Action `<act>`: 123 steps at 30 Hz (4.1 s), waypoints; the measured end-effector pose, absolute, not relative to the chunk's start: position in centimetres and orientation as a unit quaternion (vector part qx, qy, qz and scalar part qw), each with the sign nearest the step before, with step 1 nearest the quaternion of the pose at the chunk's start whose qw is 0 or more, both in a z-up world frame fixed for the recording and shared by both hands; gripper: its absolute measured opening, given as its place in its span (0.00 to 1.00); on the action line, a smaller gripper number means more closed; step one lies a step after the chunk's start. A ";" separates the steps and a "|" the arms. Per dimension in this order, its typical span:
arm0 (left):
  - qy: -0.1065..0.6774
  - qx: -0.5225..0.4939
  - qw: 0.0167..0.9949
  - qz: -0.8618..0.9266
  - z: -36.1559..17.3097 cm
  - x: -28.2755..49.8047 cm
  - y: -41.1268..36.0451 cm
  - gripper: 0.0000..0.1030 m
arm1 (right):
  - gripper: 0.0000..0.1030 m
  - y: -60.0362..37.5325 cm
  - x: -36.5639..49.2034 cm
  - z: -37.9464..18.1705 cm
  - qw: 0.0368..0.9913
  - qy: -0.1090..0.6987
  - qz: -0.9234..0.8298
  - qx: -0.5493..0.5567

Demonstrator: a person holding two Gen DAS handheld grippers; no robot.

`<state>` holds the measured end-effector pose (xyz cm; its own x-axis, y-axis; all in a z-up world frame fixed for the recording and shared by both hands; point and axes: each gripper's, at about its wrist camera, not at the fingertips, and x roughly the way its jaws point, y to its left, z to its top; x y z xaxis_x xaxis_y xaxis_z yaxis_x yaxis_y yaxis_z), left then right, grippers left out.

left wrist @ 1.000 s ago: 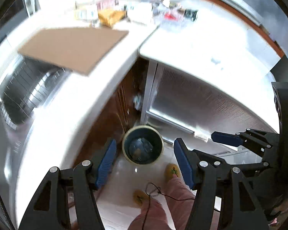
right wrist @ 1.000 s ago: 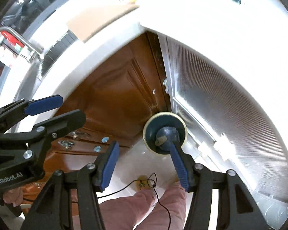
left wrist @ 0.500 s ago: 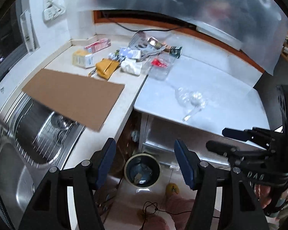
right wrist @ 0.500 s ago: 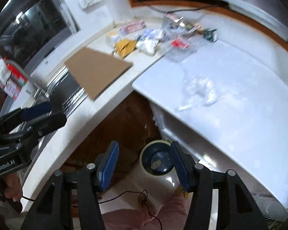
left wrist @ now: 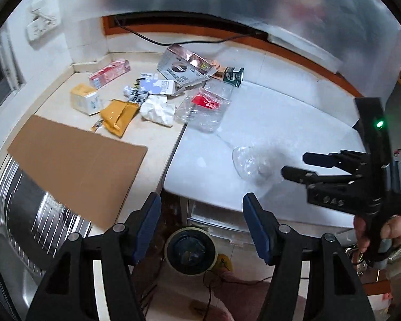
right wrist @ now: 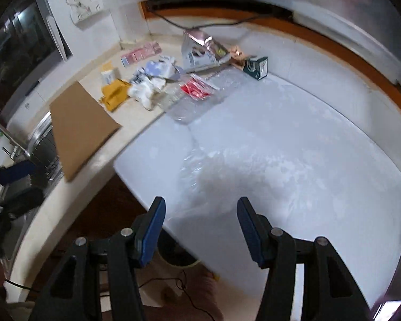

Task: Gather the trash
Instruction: 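Grasp the clear plastic bag with the right tool while the left tool grasps the clamshell box, then lower bag and clamshell box into the floor bin and open both tools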

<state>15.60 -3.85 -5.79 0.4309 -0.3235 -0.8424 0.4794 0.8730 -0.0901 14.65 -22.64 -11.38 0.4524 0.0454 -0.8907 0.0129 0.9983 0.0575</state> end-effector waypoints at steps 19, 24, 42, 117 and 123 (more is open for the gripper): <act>0.515 0.110 0.815 -0.241 -8.9 28.4 -13.7 0.63 | 0.32 -26.5 22.3 -14.9 0.832 0.547 0.092 0.011; 0.527 0.118 0.808 -0.235 -10.1 32.6 -15.6 0.63 | 0.32 -30.6 24.0 -13.3 0.845 0.524 0.072 0.080; 0.597 0.153 0.753 -0.229 -16.7 42.4 -17.3 0.58 | 0.32 -34.4 26.9 -15.3 0.834 0.526 0.070 0.154; 0.557 0.085 0.794 -0.228 -13.2 6.3 4.7 0.03 | 0.32 -14.5 2.0 -16.9 0.818 0.559 0.034 0.131; 0.585 0.088 0.781 -0.201 -17.8 6.2 4.9 0.03 | 0.32 -13.3 2.9 -21.0 0.794 0.594 0.031 0.125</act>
<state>6.23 4.94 -17.80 0.2339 -0.2117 -0.9489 0.4173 0.9034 -0.0987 2.87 -13.32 -21.00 0.2925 0.1965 -0.9358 0.0993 0.9671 0.2341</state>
